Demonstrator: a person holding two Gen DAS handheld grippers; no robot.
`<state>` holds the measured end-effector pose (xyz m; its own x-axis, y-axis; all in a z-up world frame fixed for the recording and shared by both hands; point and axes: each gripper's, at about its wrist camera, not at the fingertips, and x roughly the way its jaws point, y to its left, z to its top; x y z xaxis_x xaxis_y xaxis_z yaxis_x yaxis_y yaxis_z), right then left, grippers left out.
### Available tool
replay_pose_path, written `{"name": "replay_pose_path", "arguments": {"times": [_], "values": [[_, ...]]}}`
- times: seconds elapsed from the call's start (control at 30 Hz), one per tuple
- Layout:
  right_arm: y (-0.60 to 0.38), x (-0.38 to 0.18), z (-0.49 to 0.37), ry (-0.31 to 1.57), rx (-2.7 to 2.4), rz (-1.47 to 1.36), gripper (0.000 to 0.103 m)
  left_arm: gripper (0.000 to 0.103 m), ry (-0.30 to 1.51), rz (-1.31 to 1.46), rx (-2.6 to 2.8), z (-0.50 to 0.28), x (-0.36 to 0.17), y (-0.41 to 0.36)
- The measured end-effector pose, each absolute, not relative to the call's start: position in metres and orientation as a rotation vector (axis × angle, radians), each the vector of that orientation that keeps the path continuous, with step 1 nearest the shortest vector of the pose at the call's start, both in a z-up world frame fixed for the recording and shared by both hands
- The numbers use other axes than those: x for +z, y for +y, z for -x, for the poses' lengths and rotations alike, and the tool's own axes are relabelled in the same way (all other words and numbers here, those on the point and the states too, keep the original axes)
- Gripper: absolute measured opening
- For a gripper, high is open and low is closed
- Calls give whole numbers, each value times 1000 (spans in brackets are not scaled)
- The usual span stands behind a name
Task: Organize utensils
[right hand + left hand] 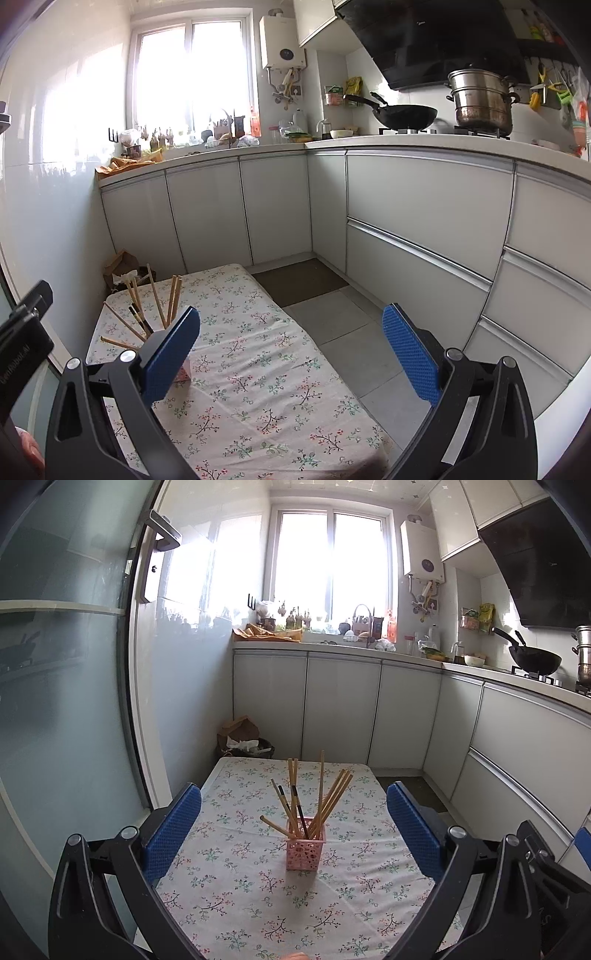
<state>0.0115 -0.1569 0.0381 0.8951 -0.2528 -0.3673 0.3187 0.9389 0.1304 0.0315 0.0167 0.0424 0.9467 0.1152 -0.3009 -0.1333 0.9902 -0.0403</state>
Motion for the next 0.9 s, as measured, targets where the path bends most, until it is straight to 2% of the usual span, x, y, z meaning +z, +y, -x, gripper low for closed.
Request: {"name": "replay_pose_path", "arguments": {"times": [0.9], "values": [[-159, 37, -14, 375, -271, -215, 97, 96, 397, 68, 114, -42, 32, 16]]}}
